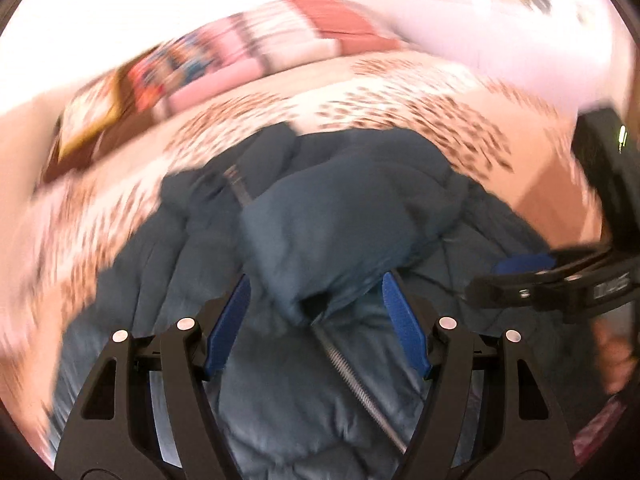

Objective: Fold large clothes

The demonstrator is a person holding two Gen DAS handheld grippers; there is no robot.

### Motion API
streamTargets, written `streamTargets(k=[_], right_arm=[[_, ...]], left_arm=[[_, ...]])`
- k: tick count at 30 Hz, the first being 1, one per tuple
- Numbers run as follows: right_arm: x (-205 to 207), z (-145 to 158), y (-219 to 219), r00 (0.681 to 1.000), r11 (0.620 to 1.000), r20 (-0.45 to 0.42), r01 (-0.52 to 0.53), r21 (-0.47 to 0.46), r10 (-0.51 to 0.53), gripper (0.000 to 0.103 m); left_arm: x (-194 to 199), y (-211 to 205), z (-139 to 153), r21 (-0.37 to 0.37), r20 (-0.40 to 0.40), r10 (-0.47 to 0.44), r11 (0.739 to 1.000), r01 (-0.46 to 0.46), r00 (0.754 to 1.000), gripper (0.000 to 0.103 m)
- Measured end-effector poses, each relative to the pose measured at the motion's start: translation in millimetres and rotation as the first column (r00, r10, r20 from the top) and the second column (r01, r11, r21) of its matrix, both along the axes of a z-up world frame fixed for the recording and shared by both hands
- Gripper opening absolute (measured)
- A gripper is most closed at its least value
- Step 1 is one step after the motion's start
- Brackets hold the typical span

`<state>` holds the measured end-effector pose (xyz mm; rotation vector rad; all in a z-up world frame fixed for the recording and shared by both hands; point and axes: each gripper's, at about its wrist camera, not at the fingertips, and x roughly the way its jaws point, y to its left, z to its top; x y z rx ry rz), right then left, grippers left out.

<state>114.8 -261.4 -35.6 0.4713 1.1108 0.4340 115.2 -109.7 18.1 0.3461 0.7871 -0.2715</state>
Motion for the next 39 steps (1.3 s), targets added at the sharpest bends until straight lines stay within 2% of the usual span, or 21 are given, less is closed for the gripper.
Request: streamTargets(k=[2,4,6,8,9,11,13,16,19,21,25,28,30,33,36,39], right_arm=[[-2.1,-2.5,-11.2,1.0,1.0,-0.008,0.021,0.014,-0.021,0.082],[-2.7,-5.4,-20.2,0.999,0.999,-0.014,0.043,0.025,-0.042,0.082],[-2.9,-5.3,-28.1,0.998,0.998,-0.016,0.058,0.037,-0.057,0.082],[-2.6,-6.3,-33.8,0.997,0.996,-0.023,0.074,0.049,-0.073,0.082],[-2.6,-6.5,-36.2,0.997,0.995,-0.025,0.079,0.054,-0.078,0.082],[-2.1,-7.2,-39.3,0.996,0.995,-0.03,0.087,0.058,-0.085,0.082],[-1.3,-8.8,-39.0,0.996,0.995,-0.034,0.087,0.058,-0.085,0.082],[-2.5,-11.2,-36.1,0.997,0.996,-0.038,0.076,0.047,-0.074,0.082],[-1.4,-13.8,-24.8,0.998,0.998,-0.042,0.051,0.034,-0.05,0.082],[-1.4,-14.8,-17.8,0.998,0.999,-0.045,0.034,0.024,-0.032,0.082],[-4.0,-16.1,-6.2,0.999,1.0,-0.048,0.001,0.007,-0.001,0.082],[-5.3,-17.4,2.2,0.998,1.0,-0.057,-0.022,-0.001,0.022,0.082],[-6.6,-16.9,7.3,0.998,0.999,-0.058,-0.036,-0.008,0.035,0.082],[-9.4,-15.2,13.9,0.997,0.998,-0.047,-0.056,-0.031,0.054,0.082],[-9.7,-14.8,20.5,0.997,0.997,-0.046,-0.071,-0.042,0.069,0.082],[-12.6,-14.5,25.6,0.996,0.996,-0.049,-0.081,-0.046,0.079,0.082]], left_arm=[[7.3,-24.9,-9.6,0.097,0.009,-0.067,0.993,0.065,0.998,0.068],[14.7,-42.0,-16.6,0.184,0.027,-0.088,0.98,0.081,0.996,0.068],[28.3,-54.2,-26.1,0.254,0.04,-0.074,0.965,0.062,0.996,0.052],[39.4,-51.4,-31.4,0.246,-0.009,-0.032,0.969,0.033,0.999,0.012],[42.5,-43.3,-30.8,0.206,-0.03,0.002,0.979,0.004,1.0,0.006],[45.6,-25.5,-23.2,0.115,-0.04,0.076,0.991,-0.071,0.996,0.003],[45.0,-7.6,-15.6,0.048,-0.036,0.142,0.989,-0.141,0.989,0.002],[41.7,22.9,-7.5,-0.045,-0.037,0.233,0.971,-0.234,0.972,0.001],[38.3,60.9,-3.1,-0.127,-0.065,0.338,0.931,-0.343,0.939,0.001],[34.6,89.8,-7.0,-0.182,-0.111,0.404,0.89,-0.418,0.908,0.001],[33.1,129.2,-30.3,-0.2,-0.184,0.493,0.828,-0.523,0.851,0.001],[36.0,147.3,-47.1,-0.19,-0.229,0.529,0.799,-0.571,0.817,0.001],[39.6,159.7,-61.1,-0.178,-0.272,0.562,0.769,-0.614,0.782,0.001],[38.2,173.0,-70.7,-0.19,-0.318,0.587,0.73,-0.657,0.744,0.002],[34.5,177.9,-73.5,-0.196,-0.331,0.598,0.713,-0.673,0.73,0.014],[22.5,178.8,-67.2,-0.214,-0.31,0.604,0.708,-0.673,0.734,0.035]])
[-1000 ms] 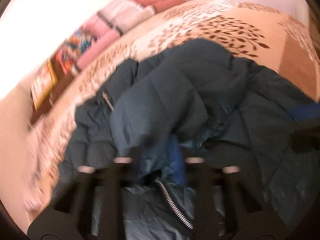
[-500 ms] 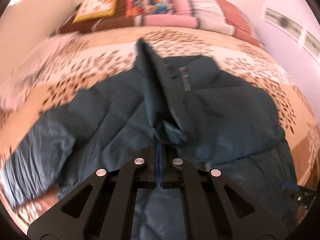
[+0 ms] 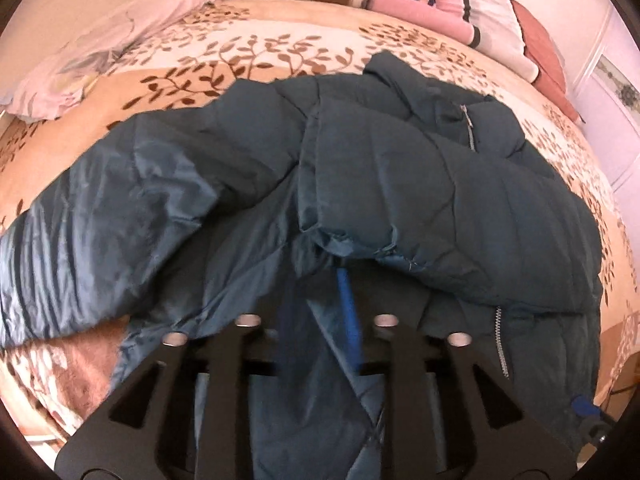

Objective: Fold large clothes

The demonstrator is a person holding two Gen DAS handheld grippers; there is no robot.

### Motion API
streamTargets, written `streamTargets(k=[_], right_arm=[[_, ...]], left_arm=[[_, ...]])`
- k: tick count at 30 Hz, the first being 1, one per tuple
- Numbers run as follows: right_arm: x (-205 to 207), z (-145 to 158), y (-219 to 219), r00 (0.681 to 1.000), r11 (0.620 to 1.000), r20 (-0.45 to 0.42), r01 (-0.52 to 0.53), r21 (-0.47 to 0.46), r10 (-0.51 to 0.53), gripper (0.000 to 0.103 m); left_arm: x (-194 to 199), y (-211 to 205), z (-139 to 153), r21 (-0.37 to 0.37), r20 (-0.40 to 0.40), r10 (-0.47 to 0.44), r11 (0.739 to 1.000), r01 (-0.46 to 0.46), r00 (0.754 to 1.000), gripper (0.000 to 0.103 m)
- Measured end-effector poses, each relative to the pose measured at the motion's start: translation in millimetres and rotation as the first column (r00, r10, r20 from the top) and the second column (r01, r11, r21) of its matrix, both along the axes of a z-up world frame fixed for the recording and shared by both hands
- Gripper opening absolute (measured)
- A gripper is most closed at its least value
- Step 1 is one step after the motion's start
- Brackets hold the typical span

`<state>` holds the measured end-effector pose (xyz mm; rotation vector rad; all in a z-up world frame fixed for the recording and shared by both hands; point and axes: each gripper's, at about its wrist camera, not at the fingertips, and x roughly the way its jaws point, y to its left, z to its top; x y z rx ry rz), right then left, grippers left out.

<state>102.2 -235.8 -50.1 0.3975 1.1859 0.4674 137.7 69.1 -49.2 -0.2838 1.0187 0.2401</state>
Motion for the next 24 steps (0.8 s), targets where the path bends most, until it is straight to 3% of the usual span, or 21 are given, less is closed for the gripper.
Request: streamTargets(k=[2,6,9,14,17,19,22,24], right_arm=[[-0.4,1.1,3.7,1.0,1.0,0.003,-0.008,-0.007,0.008,0.082],[-2.9,2.5,10.4,1.0,1.0,0.012,-0.024,-0.018,0.025,0.082],[-4.6,0.6,14.6,0.999,0.999,0.003,-0.035,-0.021,0.035,0.082],[-6.9,-0.2,27.6,0.998,0.997,0.001,-0.067,-0.033,0.067,0.082],[-8.3,0.3,38.3,0.996,0.995,0.001,-0.087,-0.042,0.087,0.082],[-9.8,1.1,43.6,0.995,0.994,0.001,-0.101,-0.048,0.101,0.082],[-12.6,2.6,52.3,0.993,0.991,0.005,-0.119,-0.064,0.119,0.082],[-14.6,3.8,56.1,0.992,0.989,0.008,-0.127,-0.074,0.128,0.082]], left_arm=[[-12.1,3.6,7.2,0.01,0.031,0.007,1.0,-0.007,0.999,0.05],[-38.7,22.6,15.8,-0.018,0.059,0.046,0.999,-0.045,0.997,0.054],[-62.8,48.6,18.8,-0.053,0.071,0.124,0.991,-0.121,0.99,0.056],[-99.6,95.0,14.4,-0.117,0.06,0.27,0.958,-0.262,0.961,0.062],[-118.1,122.7,8.2,-0.178,0.051,0.358,0.922,-0.345,0.932,0.065],[-130.0,141.0,1.0,-0.251,0.042,0.425,0.881,-0.402,0.904,0.066],[-152.2,173.1,-16.6,-0.417,0.005,0.564,0.752,-0.511,0.826,0.067],[-164.0,186.8,-26.9,-0.483,-0.019,0.635,0.67,-0.563,0.772,0.067]])
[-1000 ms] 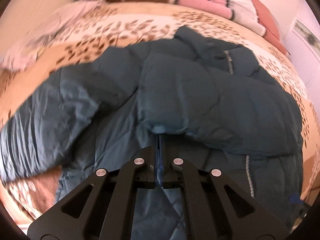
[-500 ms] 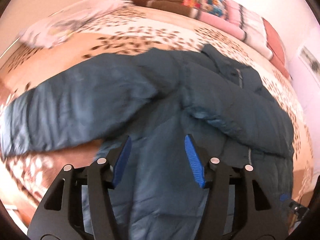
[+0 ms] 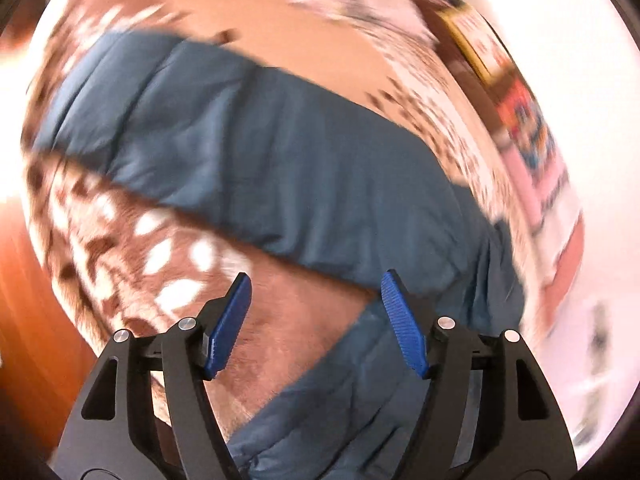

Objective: Fold large clothes

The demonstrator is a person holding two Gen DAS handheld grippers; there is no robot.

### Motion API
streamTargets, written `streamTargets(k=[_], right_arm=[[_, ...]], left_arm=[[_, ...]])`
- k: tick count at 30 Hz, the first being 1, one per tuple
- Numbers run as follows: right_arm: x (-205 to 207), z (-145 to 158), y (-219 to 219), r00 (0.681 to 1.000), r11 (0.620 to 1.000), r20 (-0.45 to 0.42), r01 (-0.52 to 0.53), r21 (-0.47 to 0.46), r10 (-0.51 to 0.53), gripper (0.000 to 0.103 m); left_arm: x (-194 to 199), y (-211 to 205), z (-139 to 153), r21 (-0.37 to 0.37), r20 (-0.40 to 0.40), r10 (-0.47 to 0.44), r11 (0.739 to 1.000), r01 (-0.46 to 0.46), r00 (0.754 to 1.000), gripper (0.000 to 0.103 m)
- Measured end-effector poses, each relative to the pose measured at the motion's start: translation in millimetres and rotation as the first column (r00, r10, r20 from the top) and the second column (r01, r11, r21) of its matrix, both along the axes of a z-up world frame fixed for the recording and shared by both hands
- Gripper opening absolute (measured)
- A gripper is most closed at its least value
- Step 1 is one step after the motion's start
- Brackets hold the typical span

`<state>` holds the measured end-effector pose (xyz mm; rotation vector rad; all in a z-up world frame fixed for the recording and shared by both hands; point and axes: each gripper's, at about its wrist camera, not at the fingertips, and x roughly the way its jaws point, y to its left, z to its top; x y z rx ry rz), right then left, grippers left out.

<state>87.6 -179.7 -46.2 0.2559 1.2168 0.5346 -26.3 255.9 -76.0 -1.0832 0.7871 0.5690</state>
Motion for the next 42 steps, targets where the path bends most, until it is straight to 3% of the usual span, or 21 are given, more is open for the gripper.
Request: streamTargets(k=[3,13,18,22,29,34,36,37,38,42], right_arm=[[-1.0,1.0,5.1,1.0,1.0,0.006,-0.008,-0.01,0.008,0.082],[-5.5,2.4,17.3,0.999,0.999,0.011,-0.033,-0.03,0.034,0.082],[-5.6,5.6,19.2,0.999,0.999,0.018,-0.03,-0.03,0.03,0.082],[-4.5,4.8,20.8,0.999,0.999,0.016,-0.029,-0.032,0.03,0.082],[-3.5,2.2,20.8,1.0,0.999,0.003,-0.027,-0.029,0.028,0.082],[-5.4,2.4,24.2,0.999,0.999,0.008,-0.039,-0.036,0.04,0.082],[-6.4,3.7,24.9,0.999,0.999,0.015,-0.041,-0.036,0.042,0.082],[-6.7,4.1,24.9,0.999,0.999,0.018,-0.039,-0.036,0.04,0.082],[-7.0,4.6,24.4,0.999,0.999,0.019,-0.036,-0.035,0.037,0.082],[-6.9,5.1,20.7,0.999,0.999,0.021,-0.025,-0.029,0.025,0.082]], left_arm=[[-11.2,14.1,-11.4,-0.036,-0.002,0.077,0.996,-0.077,0.997,0.067],[-15.5,44.4,-21.4,0.014,0.004,0.175,0.985,-0.175,0.985,0.067],[-24.0,62.8,-33.3,-0.05,0.014,0.22,0.974,-0.219,0.975,0.064],[-26.5,71.8,-47.3,-0.131,-0.005,0.273,0.954,-0.271,0.962,0.047],[-39.6,56.3,-50.5,-0.195,0.052,0.276,0.945,-0.261,0.96,0.046],[-30.1,67.1,-50.3,-0.184,0.056,0.3,0.941,-0.286,0.952,0.047],[-25.9,73.4,-48.0,-0.157,0.058,0.295,0.946,-0.283,0.954,0.033],[-22.1,76.1,-45.7,-0.131,0.054,0.275,0.955,-0.266,0.96,0.016],[-20.2,77.6,-43.3,-0.118,0.061,0.256,0.962,-0.248,0.965,0.009],[-12.9,73.4,-5.9,0.037,0.123,0.184,0.981,-0.19,0.975,0.006]])
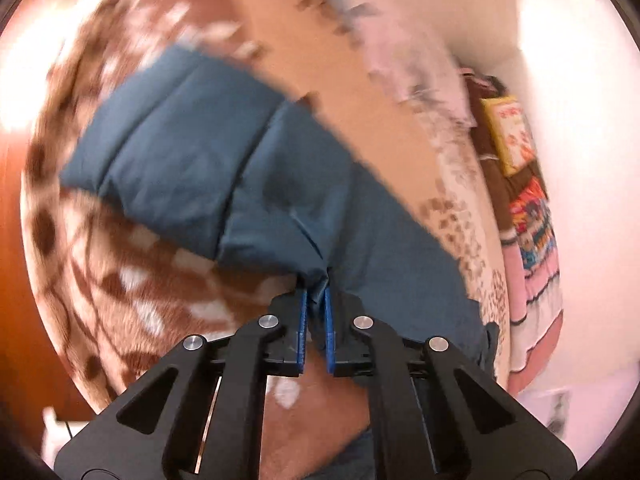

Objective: Fold large clothes

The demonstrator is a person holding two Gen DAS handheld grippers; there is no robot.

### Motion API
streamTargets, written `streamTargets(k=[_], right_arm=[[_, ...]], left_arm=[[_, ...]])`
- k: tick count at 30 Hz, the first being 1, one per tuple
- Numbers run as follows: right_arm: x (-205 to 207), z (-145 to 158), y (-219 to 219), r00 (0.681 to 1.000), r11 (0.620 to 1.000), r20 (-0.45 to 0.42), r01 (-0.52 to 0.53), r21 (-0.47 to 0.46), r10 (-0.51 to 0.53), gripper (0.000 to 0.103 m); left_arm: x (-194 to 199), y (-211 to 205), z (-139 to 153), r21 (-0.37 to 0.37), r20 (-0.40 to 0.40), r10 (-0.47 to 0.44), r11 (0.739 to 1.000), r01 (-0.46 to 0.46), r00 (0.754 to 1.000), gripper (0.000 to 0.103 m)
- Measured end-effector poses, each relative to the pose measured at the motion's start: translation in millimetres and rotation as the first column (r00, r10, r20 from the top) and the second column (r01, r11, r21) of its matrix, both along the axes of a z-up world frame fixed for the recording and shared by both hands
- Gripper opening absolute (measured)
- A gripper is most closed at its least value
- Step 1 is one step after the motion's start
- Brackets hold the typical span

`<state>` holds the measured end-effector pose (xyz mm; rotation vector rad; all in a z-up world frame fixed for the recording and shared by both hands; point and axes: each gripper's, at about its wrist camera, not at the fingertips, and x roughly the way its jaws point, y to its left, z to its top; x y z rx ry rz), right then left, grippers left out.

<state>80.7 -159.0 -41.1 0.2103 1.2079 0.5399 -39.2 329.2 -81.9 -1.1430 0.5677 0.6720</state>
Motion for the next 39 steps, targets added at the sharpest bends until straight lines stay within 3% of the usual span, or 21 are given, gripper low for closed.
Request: streamTargets(k=[5,8,10,13,16,19,21,22,25,27,33,36,38,39], right_arm=[[0.8,1.0,-6.1,1.0,1.0,0.001,0.009,0.013,-0.009,0.082],[1.9,1.8,-13.2,1.0,0.999,0.009,0.023,0.026,-0.023,0.082],[3.4,2.9,-17.6,0.999,0.999,0.009,0.037,0.037,-0.038,0.082],[4.9,4.4,-32.0,0.998,0.996,0.015,0.064,0.057,-0.065,0.082],[6.1,6.3,-46.7,0.996,0.993,0.022,0.089,0.075,-0.091,0.082],[5.8,7.1,-63.0,0.992,0.988,0.025,0.122,0.095,-0.125,0.082],[4.7,5.7,-76.0,0.989,0.984,0.025,0.144,0.106,-0.147,0.082],[4.2,5.0,-81.7,0.987,0.982,0.025,0.155,0.11,-0.158,0.082],[1.7,1.3,-97.2,0.981,0.975,0.013,0.188,0.12,-0.191,0.082],[0.6,-0.8,-106.2,0.978,0.971,0.007,0.205,0.126,-0.208,0.082],[1.8,-2.4,-114.8,0.975,0.966,-0.003,0.22,0.137,-0.222,0.082],[5.2,-3.9,-109.7,0.977,0.969,-0.01,0.212,0.129,-0.212,0.082],[7.3,-2.1,-101.9,0.98,0.973,-0.002,0.199,0.118,-0.2,0.082],[8.4,0.1,-98.9,0.981,0.975,0.006,0.192,0.114,-0.194,0.082]], left_arm=[[22.7,-19.0,73.0,0.203,0.109,-0.123,0.974,0.099,0.986,0.005],[46.5,-45.2,118.6,0.275,0.198,-0.265,0.939,0.206,0.944,0.005],[63.9,-66.9,144.0,0.317,0.237,-0.358,0.907,0.276,0.903,0.005],[96.3,-119.4,180.4,0.39,0.276,-0.532,0.823,0.413,0.8,0.005],[127.4,-172.4,194.7,0.41,0.276,-0.658,0.74,0.533,0.701,0.005],[158.2,-225.0,188.3,0.398,0.233,-0.749,0.656,0.642,0.621,0.005],[174.9,-252.8,177.4,0.378,0.197,-0.789,0.609,0.697,0.582,0.005],[186.5,-272.4,166.1,0.367,0.161,-0.815,0.573,0.733,0.557,0.005],[207.0,-307.6,125.3,0.325,0.036,-0.851,0.506,0.799,0.524,0.005],[220.9,-321.6,96.3,0.292,-0.044,-0.857,0.481,0.827,0.514,0.005],[222.4,-334.3,33.9,0.189,-0.158,-0.852,0.471,0.862,0.5,0.007],[216.3,-333.3,20.4,0.133,-0.156,-0.861,0.468,0.874,0.484,0.022],[206.9,-329.9,22.6,0.114,-0.129,-0.866,0.47,0.875,0.483,0.041],[199.8,-327.2,26.2,0.114,-0.12,-0.866,0.474,0.873,0.486,0.046]])
